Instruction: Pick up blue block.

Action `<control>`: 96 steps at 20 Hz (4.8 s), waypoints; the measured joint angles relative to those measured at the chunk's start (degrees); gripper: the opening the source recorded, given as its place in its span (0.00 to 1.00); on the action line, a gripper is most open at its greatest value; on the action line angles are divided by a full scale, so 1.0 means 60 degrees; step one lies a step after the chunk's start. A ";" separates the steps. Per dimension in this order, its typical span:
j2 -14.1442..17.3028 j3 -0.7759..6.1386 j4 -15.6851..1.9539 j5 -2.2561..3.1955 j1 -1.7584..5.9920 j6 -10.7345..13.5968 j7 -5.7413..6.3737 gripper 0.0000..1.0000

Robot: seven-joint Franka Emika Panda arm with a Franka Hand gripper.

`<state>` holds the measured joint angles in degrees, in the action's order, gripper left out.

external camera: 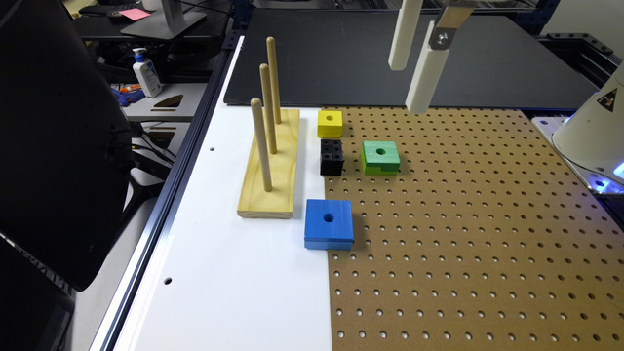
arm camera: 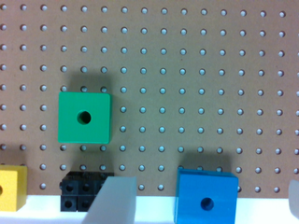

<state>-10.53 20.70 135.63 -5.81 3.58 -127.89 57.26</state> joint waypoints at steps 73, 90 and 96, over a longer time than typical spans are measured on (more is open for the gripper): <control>0.5351 -0.0049 -0.1818 0.1655 -0.0253 -0.3376 0.1129 1.00; 0.5632 -0.0117 -0.1827 0.1811 -0.0256 -0.3402 0.1161 1.00; 0.5684 -0.0121 -0.1824 0.1816 -0.0260 -0.3404 0.1162 1.00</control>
<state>23.58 19.98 124.68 5.08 2.03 -148.32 64.23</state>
